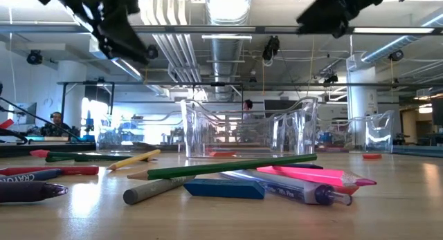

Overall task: Sort crayons/erasers/pens/pencils in bins
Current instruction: Put the yellow pencil into the top center transparent bin, then put the green pencil into the top center transparent bin

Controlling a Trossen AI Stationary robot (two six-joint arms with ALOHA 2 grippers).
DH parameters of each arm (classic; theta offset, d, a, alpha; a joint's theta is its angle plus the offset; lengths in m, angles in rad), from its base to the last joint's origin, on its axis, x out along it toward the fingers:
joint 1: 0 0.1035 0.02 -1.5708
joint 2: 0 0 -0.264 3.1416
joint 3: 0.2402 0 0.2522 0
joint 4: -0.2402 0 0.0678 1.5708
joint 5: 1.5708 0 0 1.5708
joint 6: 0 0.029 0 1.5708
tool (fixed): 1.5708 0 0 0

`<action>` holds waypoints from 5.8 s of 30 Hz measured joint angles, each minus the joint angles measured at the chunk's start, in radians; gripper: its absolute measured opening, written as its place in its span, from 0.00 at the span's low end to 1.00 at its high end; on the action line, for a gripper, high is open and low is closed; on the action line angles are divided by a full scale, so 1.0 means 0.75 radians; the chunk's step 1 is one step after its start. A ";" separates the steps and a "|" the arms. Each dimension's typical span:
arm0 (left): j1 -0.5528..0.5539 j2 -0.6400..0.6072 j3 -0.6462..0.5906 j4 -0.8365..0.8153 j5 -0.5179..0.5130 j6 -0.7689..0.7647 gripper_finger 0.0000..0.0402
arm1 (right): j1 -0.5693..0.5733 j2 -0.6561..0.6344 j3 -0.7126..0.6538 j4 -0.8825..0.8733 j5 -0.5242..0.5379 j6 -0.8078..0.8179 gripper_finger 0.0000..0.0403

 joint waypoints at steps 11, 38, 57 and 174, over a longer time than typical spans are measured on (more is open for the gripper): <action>-0.005 0.295 0.052 -0.380 0.110 -0.041 0.60 | 0.099 0.017 -0.212 0.575 0.001 -0.205 0.50; -0.424 0.790 0.163 -0.118 -0.020 -0.972 0.60 | 0.165 0.007 -0.292 0.619 0.006 -0.164 0.50; -0.445 1.150 0.363 -0.213 -0.030 -1.115 0.60 | 0.165 0.007 -0.302 0.614 0.006 -0.134 0.50; -0.017 0.173 0.048 -0.483 0.025 0.090 0.49 | 0.164 0.008 -0.336 0.617 0.006 -0.110 0.50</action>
